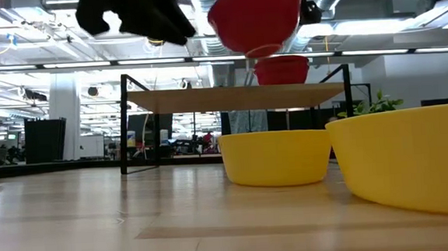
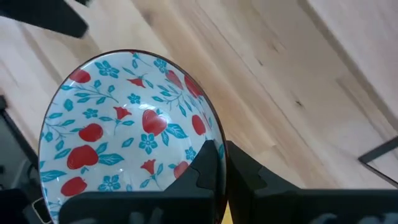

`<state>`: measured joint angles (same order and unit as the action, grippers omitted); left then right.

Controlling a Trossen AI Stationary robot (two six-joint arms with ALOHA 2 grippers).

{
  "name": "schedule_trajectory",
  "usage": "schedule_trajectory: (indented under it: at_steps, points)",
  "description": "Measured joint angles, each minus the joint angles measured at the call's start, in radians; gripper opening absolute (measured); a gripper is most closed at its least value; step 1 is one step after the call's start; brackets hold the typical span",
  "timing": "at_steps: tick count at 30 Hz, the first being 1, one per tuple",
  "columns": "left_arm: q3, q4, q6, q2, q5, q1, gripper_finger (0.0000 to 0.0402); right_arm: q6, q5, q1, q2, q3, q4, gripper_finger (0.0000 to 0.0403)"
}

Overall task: Pick & Place Mini bowls
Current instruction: Stack the red patterned bowl on top of the red patterned bowl on the shelf

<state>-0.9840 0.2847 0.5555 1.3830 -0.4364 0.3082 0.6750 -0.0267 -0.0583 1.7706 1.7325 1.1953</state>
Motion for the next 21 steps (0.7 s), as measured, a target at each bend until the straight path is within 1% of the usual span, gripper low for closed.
schedule_trajectory:
  at_steps: [3, 7, 11, 16, 19, 21]
  points:
    - [0.0, 0.033, -0.045, -0.049, 0.018, -0.018, 0.0164, -0.003, 0.004, 0.002, -0.032, 0.0, 0.012, 0.0]
    - [-0.001, 0.037, -0.108, -0.121, 0.017, -0.028, 0.0163, -0.002, 0.012, 0.001, -0.079, 0.0, 0.015, 0.0]
    - [-0.001, 0.035, -0.181, -0.19, 0.018, -0.029, 0.0164, 0.004, 0.048, 0.002, -0.149, 0.0, 0.028, 0.0]
    - [-0.001, 0.035, -0.321, -0.275, 0.016, -0.029, 0.0158, 0.013, 0.122, 0.008, -0.24, 0.0, 0.027, 0.0]
    - [-0.001, 0.033, -0.422, -0.327, -0.014, -0.029, 0.0153, 0.007, 0.166, 0.008, -0.294, 0.0, 0.023, 0.0]
    - [-0.001, 0.033, -0.475, -0.356, -0.031, -0.029, 0.0149, -0.022, 0.172, 0.008, -0.321, 0.0, 0.017, 0.0]
